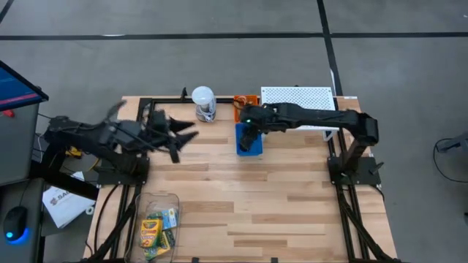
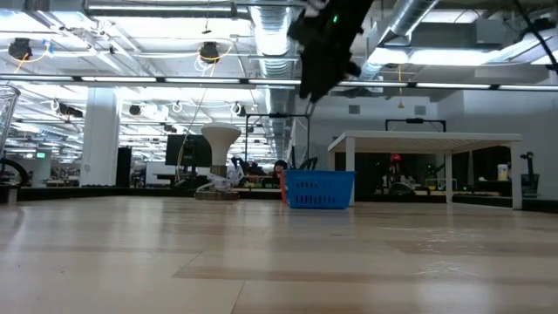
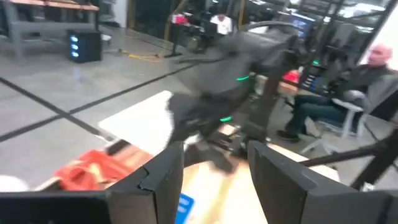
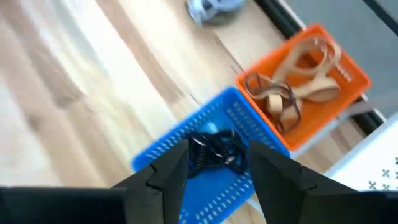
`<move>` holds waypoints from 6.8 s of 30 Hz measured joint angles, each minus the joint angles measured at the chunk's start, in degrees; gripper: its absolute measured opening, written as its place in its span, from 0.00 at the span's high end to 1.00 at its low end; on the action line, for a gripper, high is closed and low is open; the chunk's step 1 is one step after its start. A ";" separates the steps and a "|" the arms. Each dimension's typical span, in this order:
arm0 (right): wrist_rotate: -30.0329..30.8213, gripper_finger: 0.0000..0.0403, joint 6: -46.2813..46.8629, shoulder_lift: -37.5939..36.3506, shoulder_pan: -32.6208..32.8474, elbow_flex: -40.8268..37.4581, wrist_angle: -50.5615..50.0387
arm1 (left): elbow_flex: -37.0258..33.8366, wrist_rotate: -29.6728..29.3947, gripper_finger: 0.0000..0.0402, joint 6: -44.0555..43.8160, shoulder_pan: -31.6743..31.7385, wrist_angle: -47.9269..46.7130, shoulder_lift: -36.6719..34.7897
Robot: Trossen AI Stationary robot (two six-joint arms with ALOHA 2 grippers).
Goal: Pick & Place Office Desk Supplies
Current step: Put the transparent bin on the shelf
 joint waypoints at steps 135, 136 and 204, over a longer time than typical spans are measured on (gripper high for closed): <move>-33.75 0.63 -3.40 -6.71 16.82 -0.61 9.24 | -15.83 36.46 0.62 -30.47 -19.07 -38.73 4.02; -33.75 0.63 -3.40 -6.71 17.03 -0.61 9.16 | -15.84 36.40 0.63 -29.89 -19.07 -38.77 4.91; -25.69 0.65 -15.89 -19.88 17.94 -0.61 -0.87 | -15.92 22.75 0.99 -69.65 6.22 -14.12 22.34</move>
